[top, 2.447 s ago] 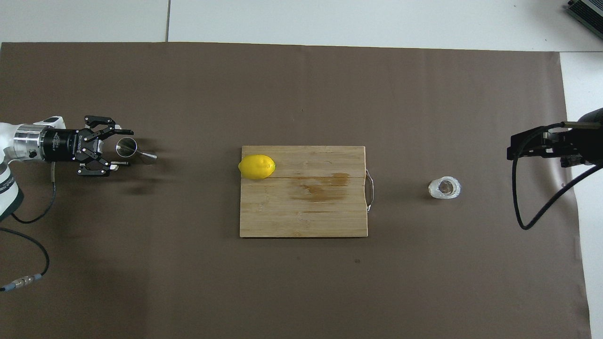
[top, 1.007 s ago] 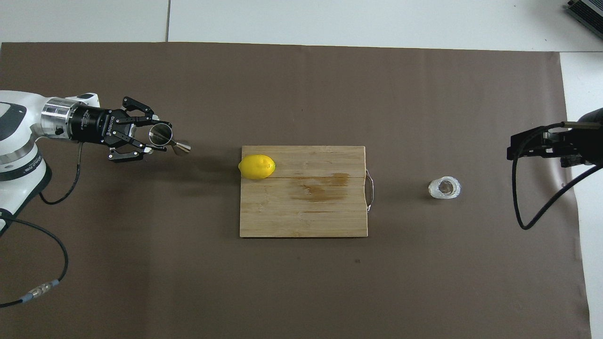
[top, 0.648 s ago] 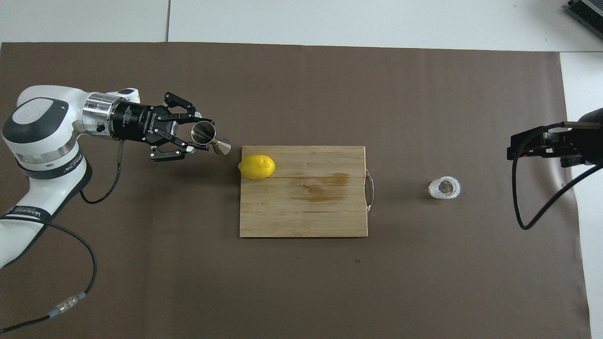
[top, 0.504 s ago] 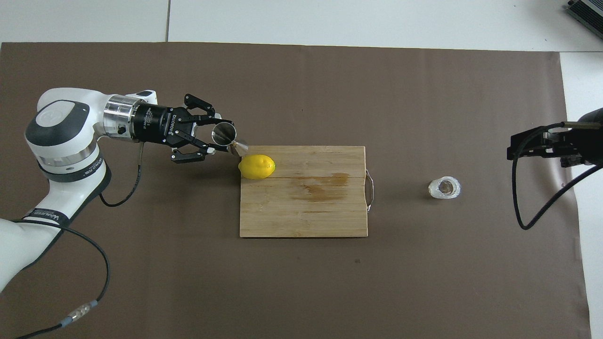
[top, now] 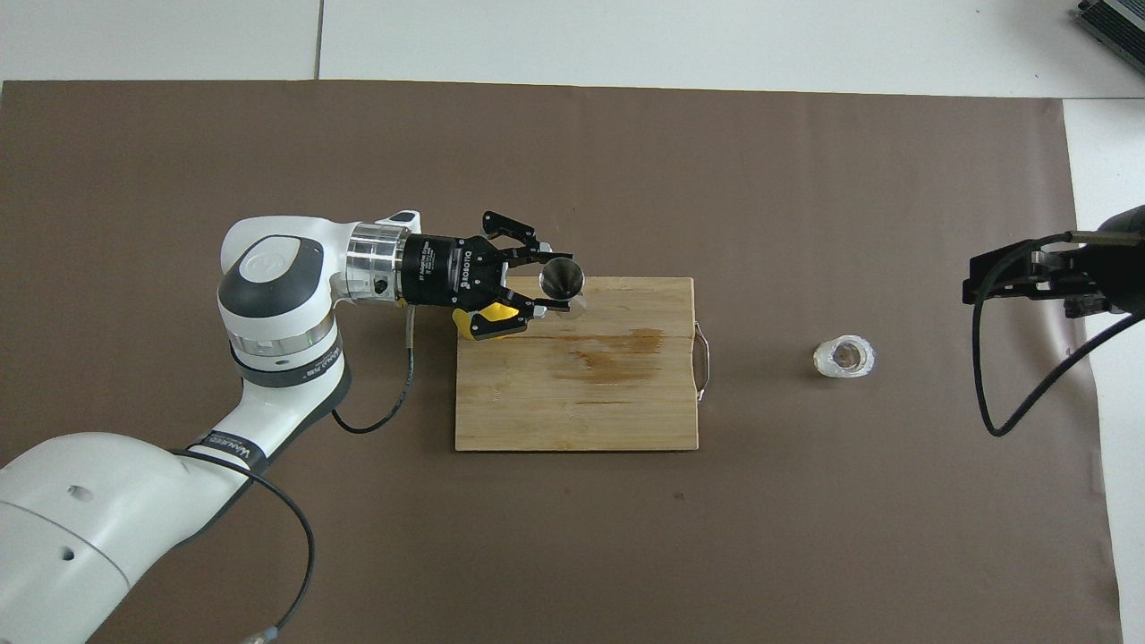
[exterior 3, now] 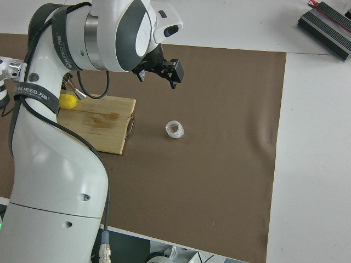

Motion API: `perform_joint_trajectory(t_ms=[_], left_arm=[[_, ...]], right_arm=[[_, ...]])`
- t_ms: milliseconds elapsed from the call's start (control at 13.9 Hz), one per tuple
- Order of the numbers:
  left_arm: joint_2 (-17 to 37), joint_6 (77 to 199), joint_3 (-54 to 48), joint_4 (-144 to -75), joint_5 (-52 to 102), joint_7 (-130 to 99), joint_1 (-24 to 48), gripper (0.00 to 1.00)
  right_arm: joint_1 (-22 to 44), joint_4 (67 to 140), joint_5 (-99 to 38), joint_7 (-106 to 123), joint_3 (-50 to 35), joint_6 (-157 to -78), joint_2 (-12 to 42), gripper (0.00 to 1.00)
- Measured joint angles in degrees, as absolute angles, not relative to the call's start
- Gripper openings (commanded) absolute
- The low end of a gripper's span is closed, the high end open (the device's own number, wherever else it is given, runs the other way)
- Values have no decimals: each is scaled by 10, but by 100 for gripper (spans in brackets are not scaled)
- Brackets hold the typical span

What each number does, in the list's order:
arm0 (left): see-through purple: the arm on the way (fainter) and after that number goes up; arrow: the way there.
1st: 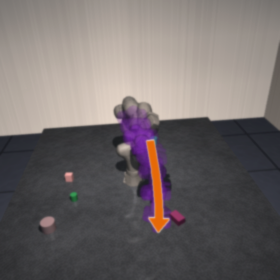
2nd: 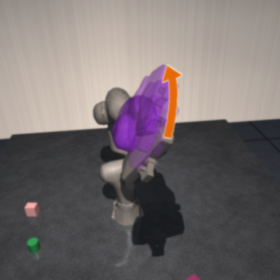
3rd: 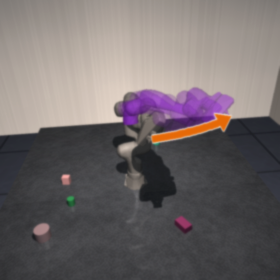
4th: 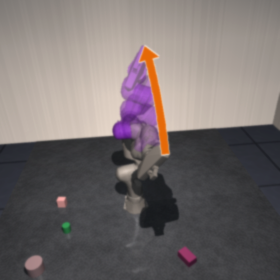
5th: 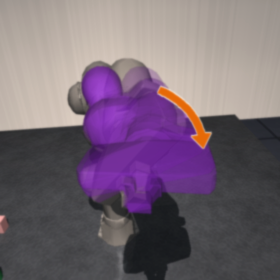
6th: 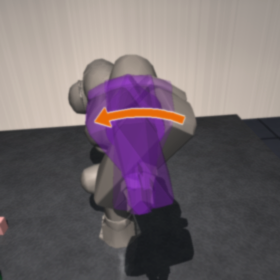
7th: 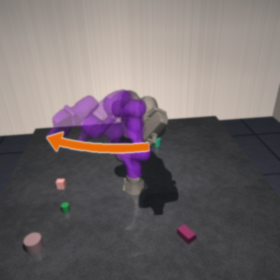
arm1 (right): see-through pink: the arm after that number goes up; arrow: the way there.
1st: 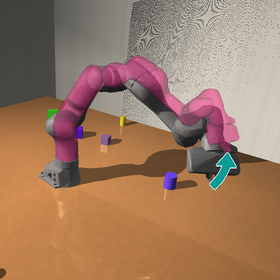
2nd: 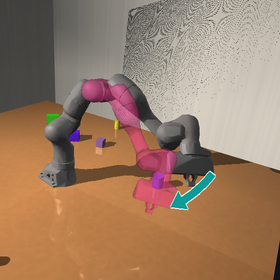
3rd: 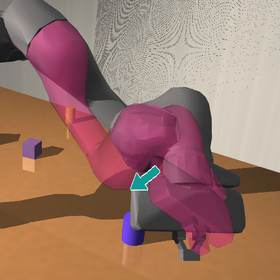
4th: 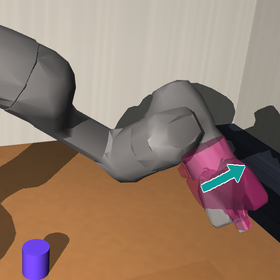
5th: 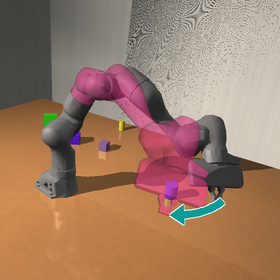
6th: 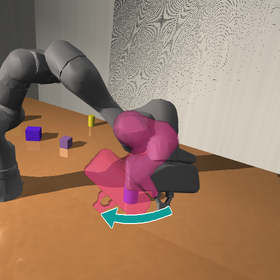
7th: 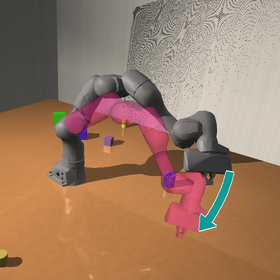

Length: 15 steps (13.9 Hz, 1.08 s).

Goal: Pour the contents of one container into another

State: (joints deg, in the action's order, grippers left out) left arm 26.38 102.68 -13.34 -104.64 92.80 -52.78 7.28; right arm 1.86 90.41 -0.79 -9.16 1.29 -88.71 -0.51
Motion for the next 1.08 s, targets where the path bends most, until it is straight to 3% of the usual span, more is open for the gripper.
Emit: perform_joint_trajectory(t_ms=[1079], left_arm=[[221,1188,-125,-1172,1122,-352,239,0]], right_arm=[[19,904,-8,-92,13,-887,-5,100]])
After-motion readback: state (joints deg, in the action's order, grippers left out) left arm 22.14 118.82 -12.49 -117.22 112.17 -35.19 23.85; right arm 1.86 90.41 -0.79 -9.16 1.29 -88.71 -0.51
